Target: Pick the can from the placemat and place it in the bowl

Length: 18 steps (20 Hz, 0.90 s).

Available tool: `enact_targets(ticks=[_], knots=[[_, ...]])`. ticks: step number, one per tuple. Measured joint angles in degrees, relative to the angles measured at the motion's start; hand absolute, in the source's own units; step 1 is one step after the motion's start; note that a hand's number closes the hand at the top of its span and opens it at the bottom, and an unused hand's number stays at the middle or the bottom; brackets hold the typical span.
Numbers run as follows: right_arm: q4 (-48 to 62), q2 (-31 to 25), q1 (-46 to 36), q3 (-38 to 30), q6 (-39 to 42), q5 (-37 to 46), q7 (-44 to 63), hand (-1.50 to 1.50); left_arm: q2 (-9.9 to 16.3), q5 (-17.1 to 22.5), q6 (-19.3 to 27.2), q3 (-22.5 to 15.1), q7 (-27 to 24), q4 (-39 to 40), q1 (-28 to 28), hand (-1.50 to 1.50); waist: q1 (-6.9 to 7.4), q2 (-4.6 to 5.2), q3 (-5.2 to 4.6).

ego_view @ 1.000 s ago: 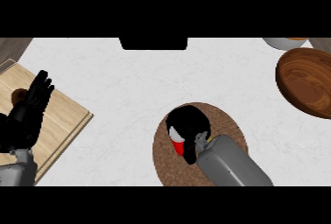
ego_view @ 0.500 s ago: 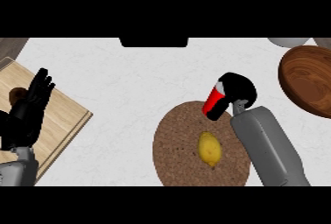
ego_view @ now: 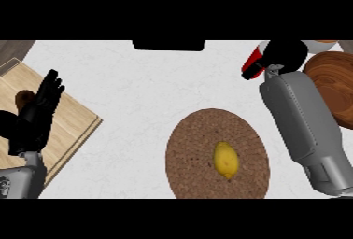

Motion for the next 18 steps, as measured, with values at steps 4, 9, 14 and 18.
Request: enact_targets(ticks=[4, 9, 14, 18], knots=[[-1.2, -3.1, -5.3, 0.0, -3.2, 5.6, 3.1, 1.5, -0.1, -0.2, 0.3, 0.1, 0.3, -0.1, 0.1, 0.0, -0.4, -0.36, 0.0], [-2.1, -5.1, -9.3, -2.0, -5.2, 9.4, 4.3, 1.5, -0.1, -0.2, 0.2, 0.4, 0.7, 0.0, 0.2, 0.0, -0.85, -0.54, -0.01], [-3.5, -7.2, -8.2, -5.3, -7.1, 10.1, 3.7, 1.5, 0.5, 0.5, -0.7, 1.2, 0.9, -0.4, 0.5, 0.0, -1.17, -0.6, 0.01], [-4.6, -9.3, -5.8, -9.2, -9.8, 7.9, 1.5, 1.5, -0.1, -0.1, -0.4, 1.2, -0.6, 0.2, 1.4, 0.0, -1.35, -0.59, 0.04]])
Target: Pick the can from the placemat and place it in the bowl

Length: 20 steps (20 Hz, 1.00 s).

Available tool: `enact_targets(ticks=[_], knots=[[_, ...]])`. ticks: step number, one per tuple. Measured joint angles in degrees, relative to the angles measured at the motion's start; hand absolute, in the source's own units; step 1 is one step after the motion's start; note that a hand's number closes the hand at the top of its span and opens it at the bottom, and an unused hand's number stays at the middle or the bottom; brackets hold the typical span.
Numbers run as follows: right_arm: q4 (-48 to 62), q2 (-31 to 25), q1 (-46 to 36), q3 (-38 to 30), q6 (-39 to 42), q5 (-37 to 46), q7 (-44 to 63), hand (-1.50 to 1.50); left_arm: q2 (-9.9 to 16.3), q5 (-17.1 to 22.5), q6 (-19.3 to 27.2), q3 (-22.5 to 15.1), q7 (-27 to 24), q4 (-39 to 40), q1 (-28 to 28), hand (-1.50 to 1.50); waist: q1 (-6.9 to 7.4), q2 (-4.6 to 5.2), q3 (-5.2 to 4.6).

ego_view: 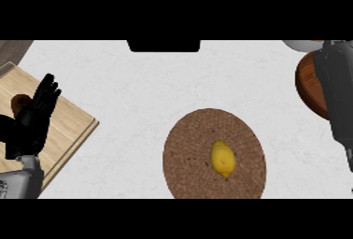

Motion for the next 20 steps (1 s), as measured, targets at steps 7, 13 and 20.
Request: enact_targets(ticks=[7, 13, 20], knots=[[6.5, -5.2, 4.9, -7.0, -9.1, -5.3, -10.1, 1.5, 0.2, 0.0, -0.3, 0.1, 2.1, -1.8, -0.5, 0.0, 0.29, 0.18, 0.05], [16.3, -9.4, 6.1, -11.5, -15.8, -9.1, -19.9, 1.5, -0.8, -0.6, -0.3, -0.6, 1.4, -2.2, 0.4, 0.0, 0.71, 0.29, 0.05], [28.8, -13.9, 6.9, -15.5, -13.1, -11.9, -22.7, -1.5, 0.0, 0.1, -1.3, 0.3, 1.6, -1.8, -0.6, 0.0, 1.01, 0.56, 0.07]])
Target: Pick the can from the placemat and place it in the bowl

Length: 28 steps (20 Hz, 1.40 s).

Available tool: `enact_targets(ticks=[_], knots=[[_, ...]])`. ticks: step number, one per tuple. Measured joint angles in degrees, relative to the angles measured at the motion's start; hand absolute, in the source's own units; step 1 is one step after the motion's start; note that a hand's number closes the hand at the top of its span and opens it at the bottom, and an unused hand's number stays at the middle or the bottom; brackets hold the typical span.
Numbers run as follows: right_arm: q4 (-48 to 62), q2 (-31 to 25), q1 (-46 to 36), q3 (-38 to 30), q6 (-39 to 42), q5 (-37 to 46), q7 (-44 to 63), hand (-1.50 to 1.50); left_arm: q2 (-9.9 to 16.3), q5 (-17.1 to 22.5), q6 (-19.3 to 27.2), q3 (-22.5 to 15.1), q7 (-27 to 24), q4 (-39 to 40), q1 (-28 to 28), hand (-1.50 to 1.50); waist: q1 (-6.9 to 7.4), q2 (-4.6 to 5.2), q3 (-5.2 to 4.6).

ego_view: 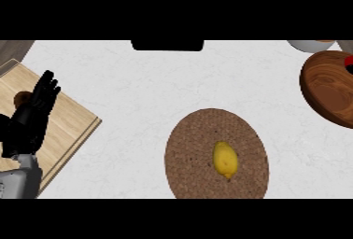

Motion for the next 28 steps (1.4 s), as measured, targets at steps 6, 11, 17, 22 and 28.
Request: enact_targets(ticks=[6, 11, 17, 22, 28], knots=[[6.9, -2.3, 1.5, -4.6, 2.6, -5.7, -7.8, -1.5, -1.1, -0.8, 0.5, -0.7, -0.4, -0.2, 0.6, 0.0, 0.09, 0.0, 0.06], [5.0, -1.3, 2.5, -10.5, -0.9, -13.3, -16.7, -1.5, -1.3, -1.2, 0.8, -0.2, -1.7, 1.6, 0.6, 0.0, -0.63, -0.19, 0.1], [-2.4, -0.5, 3.1, -21.2, -6.2, -25.9, -26.9, -1.5, -0.7, -0.7, 0.9, 0.9, -1.3, 1.3, 1.0, 0.0, -1.99, -0.82, 0.11], [-9.5, -0.3, 10.5, -27.6, -1.8, -35.4, -31.6, -1.5, -0.4, -0.7, 1.0, 1.4, -0.8, 0.9, 1.4, 0.0, -2.69, -1.06, -0.03], [-23.5, 2.6, 24.2, -32.3, 7.6, -44.1, -31.0, -1.5, -0.3, -0.9, 1.0, 1.6, 0.0, -0.3, 2.3, 0.0, -3.29, -1.25, -0.13]])
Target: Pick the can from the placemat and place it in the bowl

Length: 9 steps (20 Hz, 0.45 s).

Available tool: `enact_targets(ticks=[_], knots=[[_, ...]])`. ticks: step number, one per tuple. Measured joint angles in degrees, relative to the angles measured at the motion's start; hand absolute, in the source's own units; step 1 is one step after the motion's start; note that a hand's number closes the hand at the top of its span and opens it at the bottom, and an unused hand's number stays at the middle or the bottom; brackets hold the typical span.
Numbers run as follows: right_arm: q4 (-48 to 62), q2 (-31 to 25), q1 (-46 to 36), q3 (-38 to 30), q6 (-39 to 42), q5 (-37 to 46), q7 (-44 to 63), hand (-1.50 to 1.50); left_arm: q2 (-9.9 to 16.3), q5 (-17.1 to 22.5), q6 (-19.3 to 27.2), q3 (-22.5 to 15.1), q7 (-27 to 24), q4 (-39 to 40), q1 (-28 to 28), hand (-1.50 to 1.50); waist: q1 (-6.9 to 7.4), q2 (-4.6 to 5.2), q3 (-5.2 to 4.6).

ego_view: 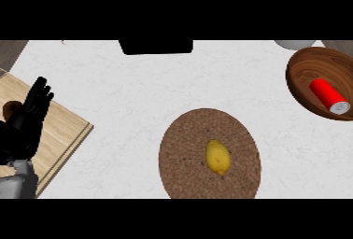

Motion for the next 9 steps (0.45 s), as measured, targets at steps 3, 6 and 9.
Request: enact_targets(ticks=[3, 6, 9], knots=[[-6.6, 2.1, 6.8, -2.9, 5.5, -5.3, -0.2, -1.5, -0.2, 0.2, -0.2, 0.1, 0.1, -1.0, 0.8, 0.0, 0.14, 0.06, 0.01], [-14.8, 5.1, 12.7, -5.0, 10.0, -10.1, 0.9, -1.5, -1.0, -0.3, 0.1, -0.5, -0.7, -0.9, 1.3, 0.0, 0.36, 0.16, -0.01], [-21.1, 7.2, 17.3, -7.2, 13.5, -15.1, 1.5, -1.5, -0.9, -0.5, 0.1, -0.7, 0.4, -1.3, 0.3, 0.0, 0.75, 0.31, 0.03]])
